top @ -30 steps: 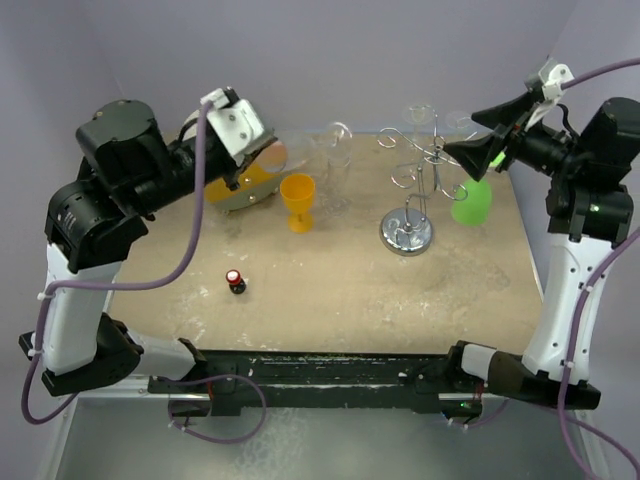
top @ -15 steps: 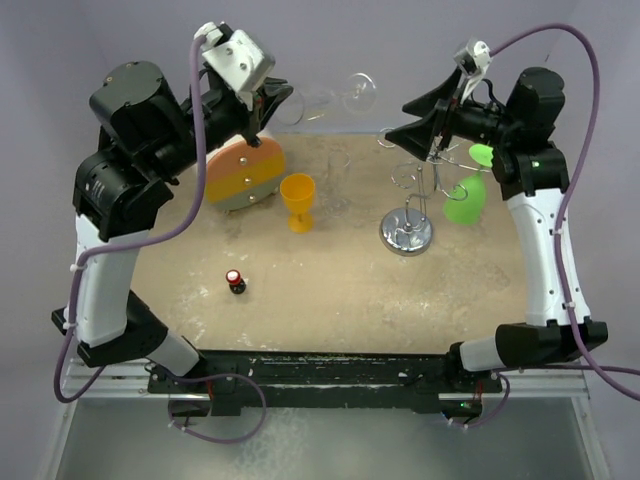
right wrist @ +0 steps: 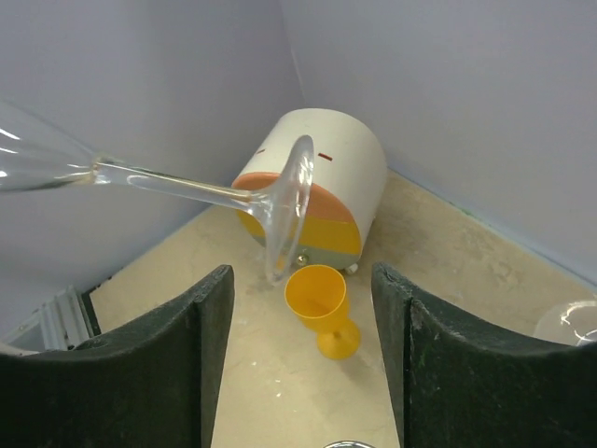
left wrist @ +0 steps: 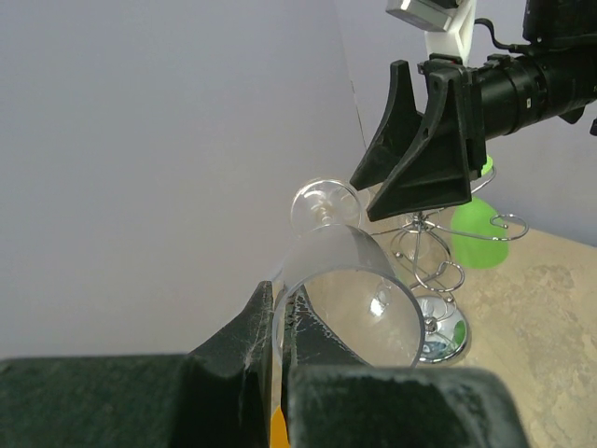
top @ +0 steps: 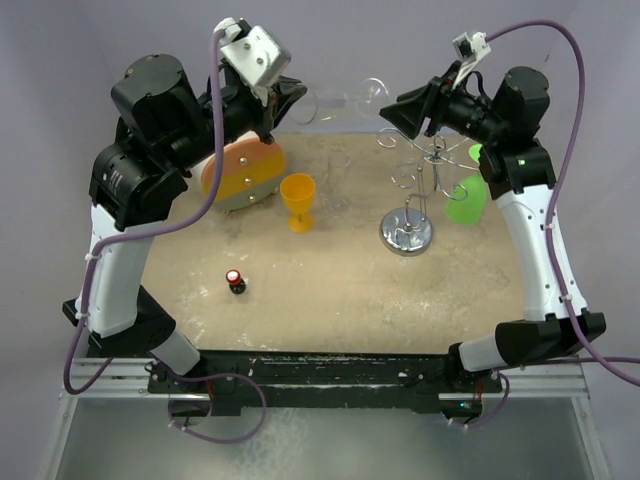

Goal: Place the wine glass upside down on the wine glass rack

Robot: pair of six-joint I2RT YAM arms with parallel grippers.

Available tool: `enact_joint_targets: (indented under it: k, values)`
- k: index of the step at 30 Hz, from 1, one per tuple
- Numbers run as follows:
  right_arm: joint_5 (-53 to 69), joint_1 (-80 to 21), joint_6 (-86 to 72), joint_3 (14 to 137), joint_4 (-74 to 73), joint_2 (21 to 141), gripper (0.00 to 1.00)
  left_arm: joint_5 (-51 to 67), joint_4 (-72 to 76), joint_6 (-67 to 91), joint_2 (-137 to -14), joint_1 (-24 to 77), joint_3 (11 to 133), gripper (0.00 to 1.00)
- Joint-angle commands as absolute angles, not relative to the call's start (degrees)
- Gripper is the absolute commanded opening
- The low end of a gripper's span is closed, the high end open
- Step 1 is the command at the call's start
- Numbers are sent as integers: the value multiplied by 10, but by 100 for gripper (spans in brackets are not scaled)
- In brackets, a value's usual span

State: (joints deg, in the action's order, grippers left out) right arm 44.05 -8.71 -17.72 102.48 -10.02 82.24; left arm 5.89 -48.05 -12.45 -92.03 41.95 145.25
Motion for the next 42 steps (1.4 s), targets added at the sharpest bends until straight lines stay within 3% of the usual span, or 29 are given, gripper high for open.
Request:
enact_joint_targets:
  k: [1,8,17,25,32,34,37,42]
  values:
    - [392,-88,-193,1025,-84,814,62,62,-444,-110,-916,416,1480,0]
    - [483,-88,-287,993,8,825,56,76,-448,-108,-918,417,1478,0]
    - [503,-89,-342,968,60,834,36,92,-446,-108,-920,417,1468,0]
    - [502,-89,-353,959,69,825,34,95,-446,-109,-918,417,1462,0]
    - [500,-88,-361,960,71,823,11,94,-445,-112,-915,417,1456,0]
    - [499,-88,-364,963,71,824,0,93,-445,-113,-914,417,1454,0]
    - [494,-86,-364,967,65,822,0,91,-445,-116,-911,417,1451,0]
    - [482,-76,-348,976,42,816,0,82,-448,-128,-900,417,1439,24]
